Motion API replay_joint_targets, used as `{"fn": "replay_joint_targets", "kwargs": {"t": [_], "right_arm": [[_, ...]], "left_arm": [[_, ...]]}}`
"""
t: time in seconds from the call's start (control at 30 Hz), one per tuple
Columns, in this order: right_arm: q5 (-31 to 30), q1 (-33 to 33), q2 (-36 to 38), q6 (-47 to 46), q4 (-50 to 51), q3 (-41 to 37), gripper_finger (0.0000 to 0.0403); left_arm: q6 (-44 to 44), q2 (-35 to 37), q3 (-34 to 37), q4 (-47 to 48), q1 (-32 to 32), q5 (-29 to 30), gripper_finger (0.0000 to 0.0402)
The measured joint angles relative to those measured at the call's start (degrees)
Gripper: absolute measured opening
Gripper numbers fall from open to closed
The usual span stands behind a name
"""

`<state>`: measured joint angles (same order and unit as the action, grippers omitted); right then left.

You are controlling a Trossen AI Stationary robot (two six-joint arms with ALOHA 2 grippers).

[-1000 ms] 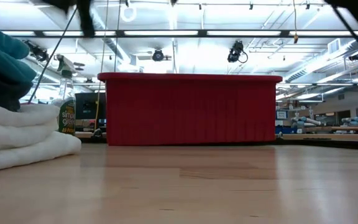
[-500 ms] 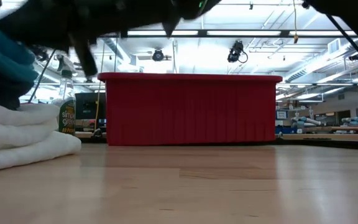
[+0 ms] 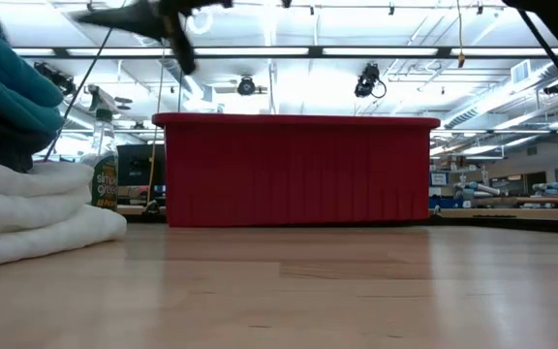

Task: Fold laundry
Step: Remove the grey shirt from the red bin onto the table

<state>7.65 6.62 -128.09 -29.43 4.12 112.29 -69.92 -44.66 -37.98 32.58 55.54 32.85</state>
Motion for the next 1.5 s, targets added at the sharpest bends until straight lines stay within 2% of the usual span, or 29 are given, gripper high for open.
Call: {"fn": "replay_joint_targets", "kwargs": {"t": [0.17,0.33,0.43,0.6,0.77,0.9,1.0,1.13,1.27,1.4,1.5], "right_arm": [[-11.0,-3.7,5.8,3.6,9.8,0.0,0.0155],[-17.9,-10.6,11.2,7.9,19.2,0.0,0.0157],[-18.3,-16.6,13.1,11.4,20.6,0.0,0.0162],[-10.9,-28.1,13.4,15.5,20.9,0.0,0.0177],[-1.2,-39.0,11.3,20.9,18.2,0.0,0.0191],[6.7,-46.0,8.6,22.1,14.6,0.0,0.0202],[12.8,-49.8,5.7,21.8,13.9,1.1,0.0214],[18.2,-52.7,1.0,21.5,15.0,5.2,0.0237],[19.5,-54.0,-4.1,23.0,19.9,11.6,0.0262],[19.8,-55.6,-7.2,20.4,20.6,15.8,0.0275],[20.4,-56.9,-7.8,18.8,20.8,16.8,0.0275]], "left_arm": [[8.2,5.6,0.0,0.2,-5.5,10.7,0.0117],[16.1,11.4,0.0,0.2,-17.6,7.5,0.0117],[20.9,13.9,0.0,-0.1,-25.6,4.4,0.0117],[28.2,14.3,0.0,-4.0,-41.4,-1.1,0.0117],[32.1,10.9,0.0,-10.9,-59.6,-7.5,0.0117],[33.3,5.0,0.0,-21.2,-73.9,-17.5,0.0117],[32.4,-0.9,0.0,-29.9,-82.1,-25.4,0.0117],[29.1,-9.3,-0.4,-38.6,-89.2,-31.2,0.0117],[29.4,-16.7,-5.7,-39.2,-92.9,-35.6,0.0117],[33.5,-24.1,-14.4,-34.6,-96.0,-36.6,0.0117],[38.3,-29.5,-23.2,-27.4,-98.6,-37.7,0.0118]]}}
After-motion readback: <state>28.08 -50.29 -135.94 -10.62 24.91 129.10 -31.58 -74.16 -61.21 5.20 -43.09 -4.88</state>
